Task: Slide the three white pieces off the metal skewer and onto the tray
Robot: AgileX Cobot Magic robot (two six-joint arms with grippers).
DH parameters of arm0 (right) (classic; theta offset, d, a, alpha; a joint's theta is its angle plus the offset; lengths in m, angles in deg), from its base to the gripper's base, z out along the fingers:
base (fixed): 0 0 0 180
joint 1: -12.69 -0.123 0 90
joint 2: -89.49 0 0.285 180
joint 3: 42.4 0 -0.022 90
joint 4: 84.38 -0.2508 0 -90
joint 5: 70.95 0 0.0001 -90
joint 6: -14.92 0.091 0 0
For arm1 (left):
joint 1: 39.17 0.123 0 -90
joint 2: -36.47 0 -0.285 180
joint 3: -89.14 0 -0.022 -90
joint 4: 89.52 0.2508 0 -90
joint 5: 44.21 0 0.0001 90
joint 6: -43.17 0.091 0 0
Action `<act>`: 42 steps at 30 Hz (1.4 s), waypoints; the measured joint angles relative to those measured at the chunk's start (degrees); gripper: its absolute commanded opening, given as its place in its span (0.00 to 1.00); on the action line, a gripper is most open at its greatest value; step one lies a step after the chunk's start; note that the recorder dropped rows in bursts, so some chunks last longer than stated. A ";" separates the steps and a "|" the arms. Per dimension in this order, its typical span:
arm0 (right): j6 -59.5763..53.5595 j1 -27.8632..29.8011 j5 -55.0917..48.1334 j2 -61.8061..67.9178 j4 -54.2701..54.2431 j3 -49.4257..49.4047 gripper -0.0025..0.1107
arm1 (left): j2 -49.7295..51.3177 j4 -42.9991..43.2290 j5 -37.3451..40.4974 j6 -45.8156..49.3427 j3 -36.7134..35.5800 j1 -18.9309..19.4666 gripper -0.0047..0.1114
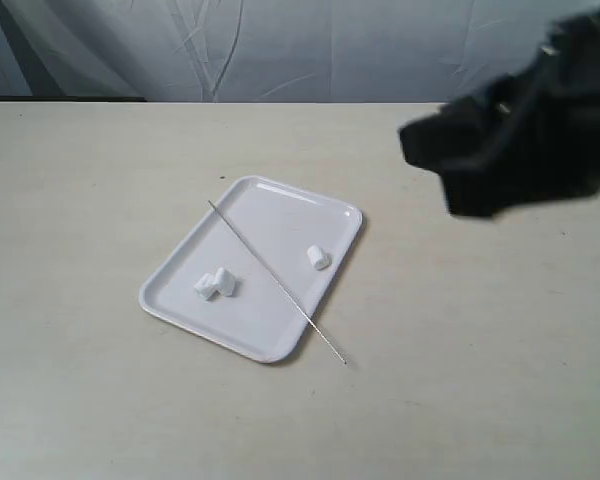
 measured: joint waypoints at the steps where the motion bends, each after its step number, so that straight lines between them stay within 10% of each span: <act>1: 0.25 0.00 3.27 -3.96 0.00 -4.76 0.37 | -3.55 0.00 -0.43 -0.25 -1.43 0.00 0.45; 13: 1.28 0.00 10.16 -26.98 0.26 -27.03 0.37 | -23.06 4.06 2.25 -12.06 -11.45 0.00 0.45; 19: 1.28 0.00 9.92 -27.83 0.26 -27.03 0.37 | -23.04 7.66 0.02 -12.88 -11.50 0.00 0.15; 29: 1.28 0.17 9.79 -28.81 0.26 -27.03 0.37 | -23.29 40.99 -7.09 -39.37 -12.19 0.00 0.04; 42: -1.67 28.93 4.60 -45.36 10.48 -27.03 0.37 | -23.29 43.13 -11.57 -39.58 -24.26 4.85 0.04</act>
